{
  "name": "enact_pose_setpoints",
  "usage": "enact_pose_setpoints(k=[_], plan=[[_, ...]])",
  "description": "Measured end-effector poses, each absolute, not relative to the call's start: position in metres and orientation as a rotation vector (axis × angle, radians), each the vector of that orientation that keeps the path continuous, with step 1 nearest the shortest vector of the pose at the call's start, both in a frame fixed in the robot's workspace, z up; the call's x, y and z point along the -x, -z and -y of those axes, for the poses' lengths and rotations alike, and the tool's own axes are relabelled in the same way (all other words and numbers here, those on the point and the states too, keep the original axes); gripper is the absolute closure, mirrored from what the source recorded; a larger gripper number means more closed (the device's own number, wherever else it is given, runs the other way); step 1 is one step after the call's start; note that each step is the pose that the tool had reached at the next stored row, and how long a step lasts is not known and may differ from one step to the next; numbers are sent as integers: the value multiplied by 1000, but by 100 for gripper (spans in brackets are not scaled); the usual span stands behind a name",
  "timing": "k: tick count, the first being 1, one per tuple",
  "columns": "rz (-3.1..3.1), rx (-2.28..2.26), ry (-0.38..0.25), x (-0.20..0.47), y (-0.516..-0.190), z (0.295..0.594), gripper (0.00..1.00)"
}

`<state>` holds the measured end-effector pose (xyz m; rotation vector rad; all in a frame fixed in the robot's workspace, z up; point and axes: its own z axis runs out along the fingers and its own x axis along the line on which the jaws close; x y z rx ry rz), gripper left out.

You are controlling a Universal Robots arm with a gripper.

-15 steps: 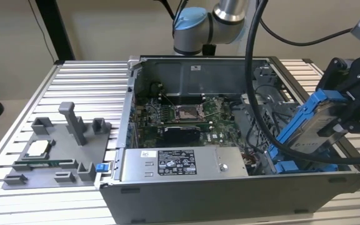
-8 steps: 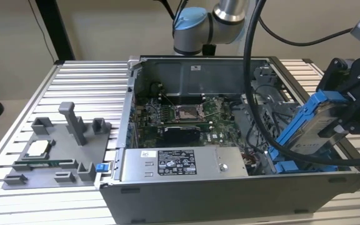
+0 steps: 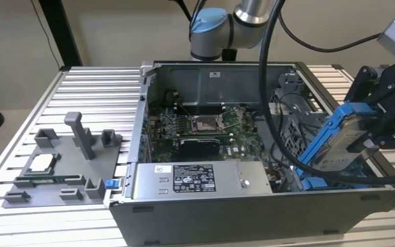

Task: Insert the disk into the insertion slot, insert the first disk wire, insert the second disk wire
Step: 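Insert the disk into the insertion slot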

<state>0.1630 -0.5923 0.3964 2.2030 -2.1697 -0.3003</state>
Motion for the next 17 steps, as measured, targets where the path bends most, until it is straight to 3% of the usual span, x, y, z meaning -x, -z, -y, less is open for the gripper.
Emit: enact_pose_setpoints(k=[17], plan=[[2173, -2199, 298, -159, -372, 592, 100]])
